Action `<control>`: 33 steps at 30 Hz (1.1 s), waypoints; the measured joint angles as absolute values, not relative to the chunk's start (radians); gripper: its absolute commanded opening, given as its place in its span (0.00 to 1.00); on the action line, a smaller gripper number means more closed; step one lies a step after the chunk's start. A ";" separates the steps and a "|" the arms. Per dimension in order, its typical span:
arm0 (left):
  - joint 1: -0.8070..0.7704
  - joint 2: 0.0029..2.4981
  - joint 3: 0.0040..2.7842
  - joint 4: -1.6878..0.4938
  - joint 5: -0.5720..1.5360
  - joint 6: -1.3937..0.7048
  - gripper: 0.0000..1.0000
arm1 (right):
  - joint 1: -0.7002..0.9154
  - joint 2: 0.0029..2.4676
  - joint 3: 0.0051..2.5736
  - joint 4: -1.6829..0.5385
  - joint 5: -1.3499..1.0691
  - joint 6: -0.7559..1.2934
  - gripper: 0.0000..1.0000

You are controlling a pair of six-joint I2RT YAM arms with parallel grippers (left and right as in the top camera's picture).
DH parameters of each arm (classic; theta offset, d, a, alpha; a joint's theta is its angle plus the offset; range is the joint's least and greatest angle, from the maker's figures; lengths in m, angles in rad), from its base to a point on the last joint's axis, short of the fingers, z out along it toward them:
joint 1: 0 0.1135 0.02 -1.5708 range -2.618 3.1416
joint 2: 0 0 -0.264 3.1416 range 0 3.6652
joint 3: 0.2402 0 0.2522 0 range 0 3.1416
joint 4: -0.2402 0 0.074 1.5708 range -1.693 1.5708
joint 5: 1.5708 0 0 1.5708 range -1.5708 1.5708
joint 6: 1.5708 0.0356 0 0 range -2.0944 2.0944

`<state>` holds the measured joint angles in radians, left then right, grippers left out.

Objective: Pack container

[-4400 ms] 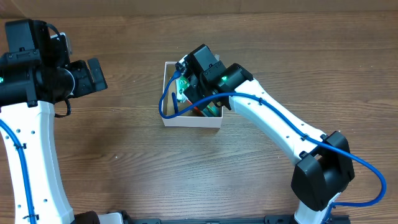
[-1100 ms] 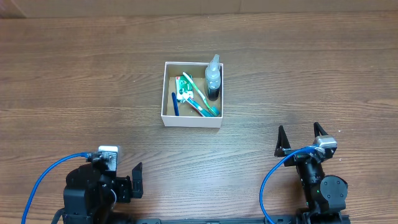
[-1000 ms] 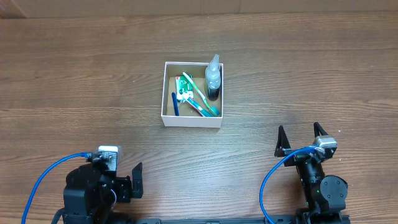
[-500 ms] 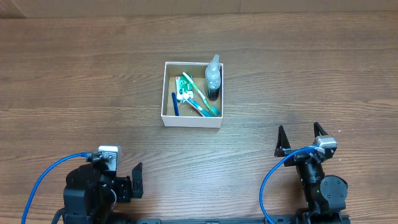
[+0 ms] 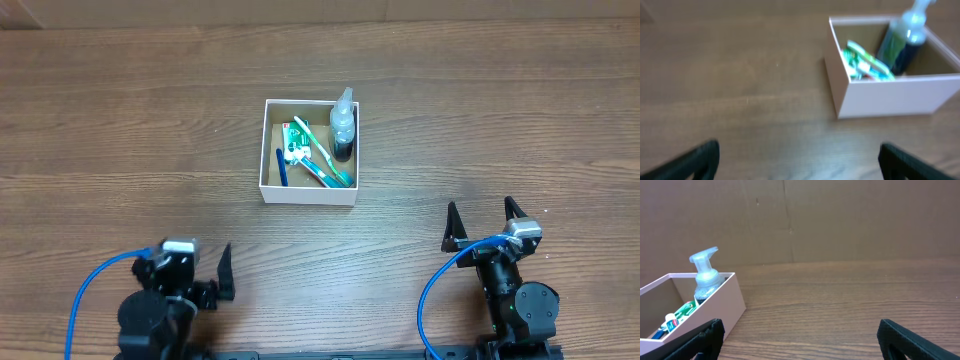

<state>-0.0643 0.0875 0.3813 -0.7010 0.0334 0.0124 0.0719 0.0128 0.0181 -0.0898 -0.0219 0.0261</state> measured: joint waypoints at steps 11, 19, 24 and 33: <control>-0.044 0.015 0.019 0.065 0.110 0.274 1.00 | 0.072 0.012 0.018 -0.090 -0.022 0.026 1.00; -0.044 0.017 0.008 -0.065 0.109 0.319 1.00 | 0.072 0.012 0.018 -0.090 -0.022 0.025 1.00; -0.044 0.017 0.008 -0.065 0.109 0.322 1.00 | 0.072 0.012 0.018 -0.090 -0.022 0.025 1.00; -0.044 0.017 0.008 -0.065 0.109 0.322 1.00 | 0.072 0.012 0.018 -0.091 -0.022 0.026 1.00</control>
